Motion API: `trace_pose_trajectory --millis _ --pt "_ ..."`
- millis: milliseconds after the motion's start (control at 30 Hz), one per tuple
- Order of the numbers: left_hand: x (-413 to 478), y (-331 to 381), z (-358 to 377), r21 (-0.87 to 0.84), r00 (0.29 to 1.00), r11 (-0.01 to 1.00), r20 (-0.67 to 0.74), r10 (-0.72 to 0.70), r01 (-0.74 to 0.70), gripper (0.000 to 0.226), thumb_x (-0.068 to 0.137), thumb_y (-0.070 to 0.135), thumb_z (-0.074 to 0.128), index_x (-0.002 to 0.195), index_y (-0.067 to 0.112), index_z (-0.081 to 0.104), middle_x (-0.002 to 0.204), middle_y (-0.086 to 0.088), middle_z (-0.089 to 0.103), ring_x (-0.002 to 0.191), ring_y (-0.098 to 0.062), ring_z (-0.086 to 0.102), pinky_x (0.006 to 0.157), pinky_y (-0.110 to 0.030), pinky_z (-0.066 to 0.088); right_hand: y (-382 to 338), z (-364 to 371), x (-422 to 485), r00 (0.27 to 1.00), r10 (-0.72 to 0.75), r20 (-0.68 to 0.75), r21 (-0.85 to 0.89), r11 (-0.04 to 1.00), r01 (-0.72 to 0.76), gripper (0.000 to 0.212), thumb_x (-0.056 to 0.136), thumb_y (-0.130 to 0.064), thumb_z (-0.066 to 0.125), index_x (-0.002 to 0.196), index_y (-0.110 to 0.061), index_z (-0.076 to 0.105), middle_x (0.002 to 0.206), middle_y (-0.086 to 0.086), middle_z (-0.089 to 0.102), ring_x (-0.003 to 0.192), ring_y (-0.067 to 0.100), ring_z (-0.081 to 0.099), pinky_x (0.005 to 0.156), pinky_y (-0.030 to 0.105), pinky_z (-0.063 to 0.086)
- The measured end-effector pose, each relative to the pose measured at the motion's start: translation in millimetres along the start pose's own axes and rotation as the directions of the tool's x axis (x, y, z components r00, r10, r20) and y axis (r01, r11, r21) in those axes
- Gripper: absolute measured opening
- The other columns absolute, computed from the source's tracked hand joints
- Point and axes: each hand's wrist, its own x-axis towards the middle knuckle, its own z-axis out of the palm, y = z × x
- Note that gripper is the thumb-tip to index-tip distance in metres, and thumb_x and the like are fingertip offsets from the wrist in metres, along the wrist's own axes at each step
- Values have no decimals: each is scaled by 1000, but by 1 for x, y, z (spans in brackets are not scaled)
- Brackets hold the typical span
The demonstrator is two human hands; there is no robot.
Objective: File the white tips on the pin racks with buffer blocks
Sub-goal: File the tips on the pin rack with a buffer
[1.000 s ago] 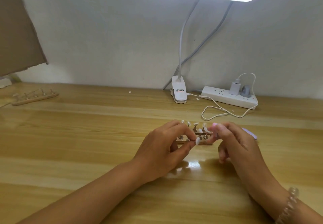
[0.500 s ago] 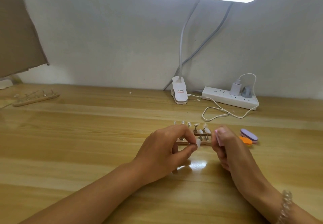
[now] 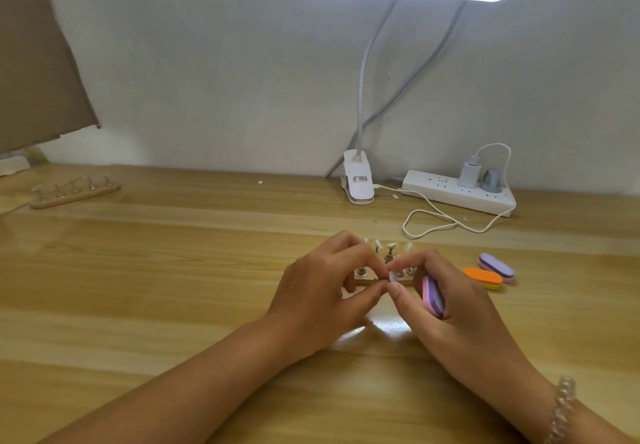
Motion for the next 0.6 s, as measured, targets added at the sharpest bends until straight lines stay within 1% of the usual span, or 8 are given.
trace_pose_trajectory --millis 67,133,200,267,400,467,533,600 --pt "0 -1 0 40 999 999 -33 -36 37 21 81 50 66 94 34 66 100 17 57 79 -3 55 65 -25 49 2 -1 0 1000 5 -15 -7 1000 -5 11 85 -24 69 94 -27 64 56 -2 41 53 9 39 51 18 29" --pt "1 -4 1 116 992 986 -56 -112 118 32 76 58 67 97 35 57 99 19 52 85 3 48 69 -15 42 6 -2 1 999 20 -33 -17 1000 -21 13 85 -20 71 95 -27 65 56 -3 44 53 10 42 52 17 31" --pt "2 -8 3 168 975 960 -40 -221 224 41 72 58 71 95 36 45 97 20 46 87 3 44 66 -11 33 9 -4 2 998 42 -46 -37 998 -43 16 85 -16 71 97 -26 66 55 -6 43 55 11 43 54 16 31" --pt "2 -13 4 189 959 941 -30 -282 282 45 70 56 73 94 35 41 98 20 43 87 1 43 67 -10 31 11 -5 3 997 56 -55 -64 996 -59 19 85 -13 72 99 -25 67 55 -7 42 56 11 44 55 16 31" --pt "3 -14 5 145 963 952 -24 -267 268 42 75 46 75 99 34 44 102 18 46 89 1 46 71 -12 35 12 -6 3 997 69 -35 -80 994 -71 18 85 -14 72 98 -25 66 57 -10 45 58 10 46 55 16 32" --pt "3 -13 5 127 969 960 -37 -246 249 36 79 39 75 98 33 45 102 18 49 89 -2 48 73 -18 41 12 -5 3 998 64 -12 -99 993 -65 18 85 -15 71 99 -25 66 63 -16 50 60 9 47 56 15 32" --pt "3 -13 4 103 971 965 -42 -236 239 32 82 33 74 98 33 46 101 17 50 88 -3 50 72 -20 43 13 -5 2 998 60 -14 -118 991 -61 18 85 -15 72 99 -26 66 61 -15 48 60 9 46 56 16 32" --pt "2 -13 4 111 969 962 -50 -244 248 32 82 32 74 98 34 46 101 18 50 88 -3 50 72 -20 43 13 -5 2 998 62 -17 -128 990 -64 19 85 -15 72 99 -27 66 59 -14 45 60 10 46 55 18 31"
